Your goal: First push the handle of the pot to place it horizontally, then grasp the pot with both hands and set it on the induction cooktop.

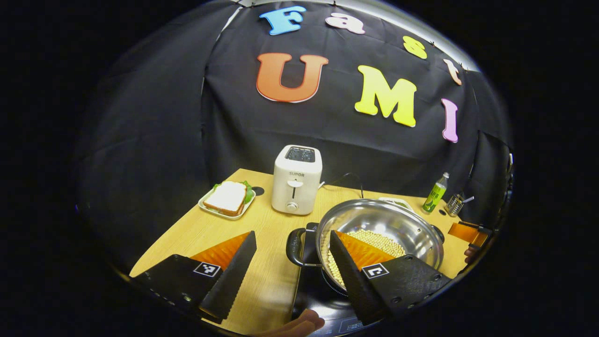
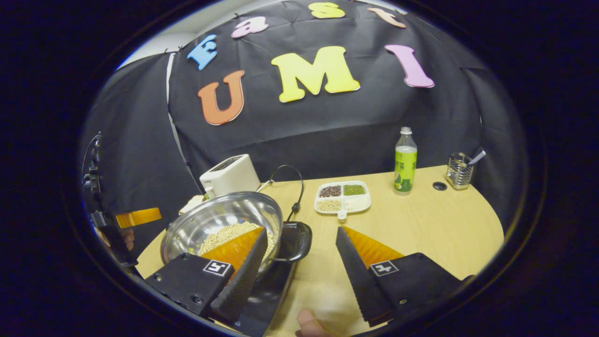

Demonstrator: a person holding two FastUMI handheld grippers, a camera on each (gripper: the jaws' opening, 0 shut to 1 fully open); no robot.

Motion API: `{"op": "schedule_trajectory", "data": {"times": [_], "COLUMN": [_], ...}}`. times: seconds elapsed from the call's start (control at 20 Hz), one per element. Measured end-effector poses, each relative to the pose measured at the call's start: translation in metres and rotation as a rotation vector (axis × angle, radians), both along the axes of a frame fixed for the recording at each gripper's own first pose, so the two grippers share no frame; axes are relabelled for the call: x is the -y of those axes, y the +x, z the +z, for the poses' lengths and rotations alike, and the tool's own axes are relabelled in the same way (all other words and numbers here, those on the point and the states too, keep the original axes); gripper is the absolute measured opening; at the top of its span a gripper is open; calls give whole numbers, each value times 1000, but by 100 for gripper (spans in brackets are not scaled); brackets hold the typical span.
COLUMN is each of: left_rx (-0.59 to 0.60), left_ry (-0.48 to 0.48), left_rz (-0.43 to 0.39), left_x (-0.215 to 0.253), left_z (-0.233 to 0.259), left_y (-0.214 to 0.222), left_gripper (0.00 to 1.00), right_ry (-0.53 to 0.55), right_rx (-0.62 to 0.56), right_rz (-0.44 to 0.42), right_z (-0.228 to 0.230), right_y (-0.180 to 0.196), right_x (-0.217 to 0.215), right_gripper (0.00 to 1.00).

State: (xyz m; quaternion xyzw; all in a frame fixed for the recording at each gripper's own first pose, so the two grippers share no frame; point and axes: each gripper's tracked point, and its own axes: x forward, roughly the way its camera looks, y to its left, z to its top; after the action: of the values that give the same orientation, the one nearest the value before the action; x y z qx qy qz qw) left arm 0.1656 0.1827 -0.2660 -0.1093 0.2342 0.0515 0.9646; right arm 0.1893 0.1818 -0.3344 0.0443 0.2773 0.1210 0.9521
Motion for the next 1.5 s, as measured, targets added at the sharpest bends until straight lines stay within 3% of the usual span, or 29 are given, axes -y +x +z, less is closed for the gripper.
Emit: {"op": "schedule_trajectory", "data": {"times": [0.05,0.1,0.4,0.7,1.0,1.15,1.35,1.5], "left_rx": [18,38,180,307,388,411,433,453], "left_ry": [-9,-4,-14,67,106,172,189,219], "left_rz": [2,15,34,12,-16,-9,-10,40], "left_x": [4,2,19,56,99,110,133,128], "left_z": [6,12,68,121,168,192,217,225], "left_y": [-7,-14,-49,-96,-140,-153,-169,-179], "left_gripper": [80,94,93,93,93,93,93,94], "right_ry": [-4,-7,-21,-48,-12,5,-52,-92], "right_rx": [13,37,167,290,426,486,535,581], "right_rz": [1,-4,6,-27,-130,-173,-199,-222], "right_z": [5,13,62,111,177,214,250,271], "right_y": [-7,-14,-62,-112,-158,-182,-199,-212], "right_x": [4,9,27,59,115,143,179,196], "right_gripper": [92,92,98,97,97,97,96,98]}}
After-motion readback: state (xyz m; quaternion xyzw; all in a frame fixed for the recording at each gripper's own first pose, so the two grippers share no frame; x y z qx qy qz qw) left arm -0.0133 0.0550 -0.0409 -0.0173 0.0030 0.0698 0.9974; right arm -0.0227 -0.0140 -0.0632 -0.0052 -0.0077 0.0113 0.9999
